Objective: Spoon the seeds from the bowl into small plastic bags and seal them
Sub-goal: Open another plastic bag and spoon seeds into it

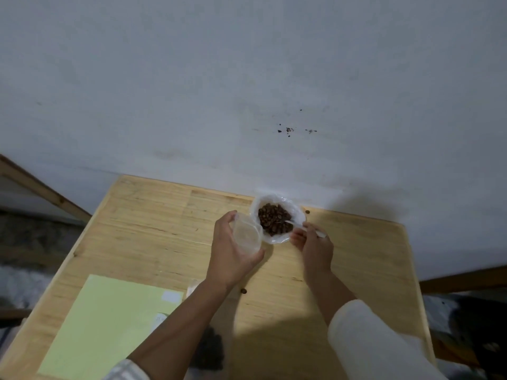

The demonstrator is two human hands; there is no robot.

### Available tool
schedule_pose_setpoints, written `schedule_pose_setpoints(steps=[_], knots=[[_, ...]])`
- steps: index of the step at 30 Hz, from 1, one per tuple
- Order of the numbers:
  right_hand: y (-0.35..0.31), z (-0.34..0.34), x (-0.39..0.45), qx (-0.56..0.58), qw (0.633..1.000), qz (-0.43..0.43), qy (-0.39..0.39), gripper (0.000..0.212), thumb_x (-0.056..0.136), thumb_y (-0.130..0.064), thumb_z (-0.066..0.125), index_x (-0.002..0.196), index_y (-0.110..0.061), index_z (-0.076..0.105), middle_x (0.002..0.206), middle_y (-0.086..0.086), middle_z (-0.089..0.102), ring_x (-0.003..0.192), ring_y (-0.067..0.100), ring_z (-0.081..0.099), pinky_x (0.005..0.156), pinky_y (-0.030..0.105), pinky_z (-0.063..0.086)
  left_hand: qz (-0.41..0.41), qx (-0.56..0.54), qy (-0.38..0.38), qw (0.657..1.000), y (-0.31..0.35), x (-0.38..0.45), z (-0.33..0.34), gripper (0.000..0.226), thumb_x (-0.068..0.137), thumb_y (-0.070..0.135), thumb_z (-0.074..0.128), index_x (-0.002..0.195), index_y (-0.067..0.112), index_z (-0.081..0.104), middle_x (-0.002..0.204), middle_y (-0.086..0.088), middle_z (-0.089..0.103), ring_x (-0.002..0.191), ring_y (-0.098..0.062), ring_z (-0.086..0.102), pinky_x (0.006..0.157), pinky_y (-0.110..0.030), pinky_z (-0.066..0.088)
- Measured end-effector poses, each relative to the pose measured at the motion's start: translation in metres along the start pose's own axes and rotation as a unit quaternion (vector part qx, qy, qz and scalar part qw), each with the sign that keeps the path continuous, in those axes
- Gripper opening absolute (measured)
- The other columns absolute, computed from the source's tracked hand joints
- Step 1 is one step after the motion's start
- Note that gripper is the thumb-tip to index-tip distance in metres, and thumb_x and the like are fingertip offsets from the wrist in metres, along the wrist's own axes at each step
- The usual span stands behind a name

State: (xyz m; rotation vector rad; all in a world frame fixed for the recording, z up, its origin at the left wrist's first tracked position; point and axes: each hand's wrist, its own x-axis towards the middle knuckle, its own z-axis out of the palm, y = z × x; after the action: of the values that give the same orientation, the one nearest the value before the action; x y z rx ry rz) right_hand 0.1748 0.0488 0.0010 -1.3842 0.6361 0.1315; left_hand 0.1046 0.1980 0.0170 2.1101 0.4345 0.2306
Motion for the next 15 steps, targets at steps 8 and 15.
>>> schedule_pose_setpoints(steps=[8,15], knots=[[-0.031,-0.018,-0.003,0.075,0.997,-0.014,0.017,0.027,0.097,-0.01,0.041,0.08,-0.01,0.062,0.058,0.005,0.065,0.044,0.009,0.059,0.041,0.018,0.048,-0.017,-0.007,-0.005,1.0,0.008,0.009,0.009,0.098,0.06,0.033,0.084,0.138,0.011,0.03,0.134,-0.001,0.034,0.112,-0.001,0.033,0.089,-0.001,0.023],[-0.066,-0.014,-0.042,-0.051,0.976,-0.182,-0.104,0.029,0.099,-0.013,0.039,0.084,-0.012,0.063,0.066,0.006,0.06,0.054,0.011,0.056,0.042,0.021,0.045,-0.011,0.012,-0.007,1.0,0.011,0.012,0.013,0.097,0.062,0.033,0.083,0.139,0.011,0.028,0.134,-0.002,0.033,0.117,-0.003,0.031,0.097,-0.01,0.025]])
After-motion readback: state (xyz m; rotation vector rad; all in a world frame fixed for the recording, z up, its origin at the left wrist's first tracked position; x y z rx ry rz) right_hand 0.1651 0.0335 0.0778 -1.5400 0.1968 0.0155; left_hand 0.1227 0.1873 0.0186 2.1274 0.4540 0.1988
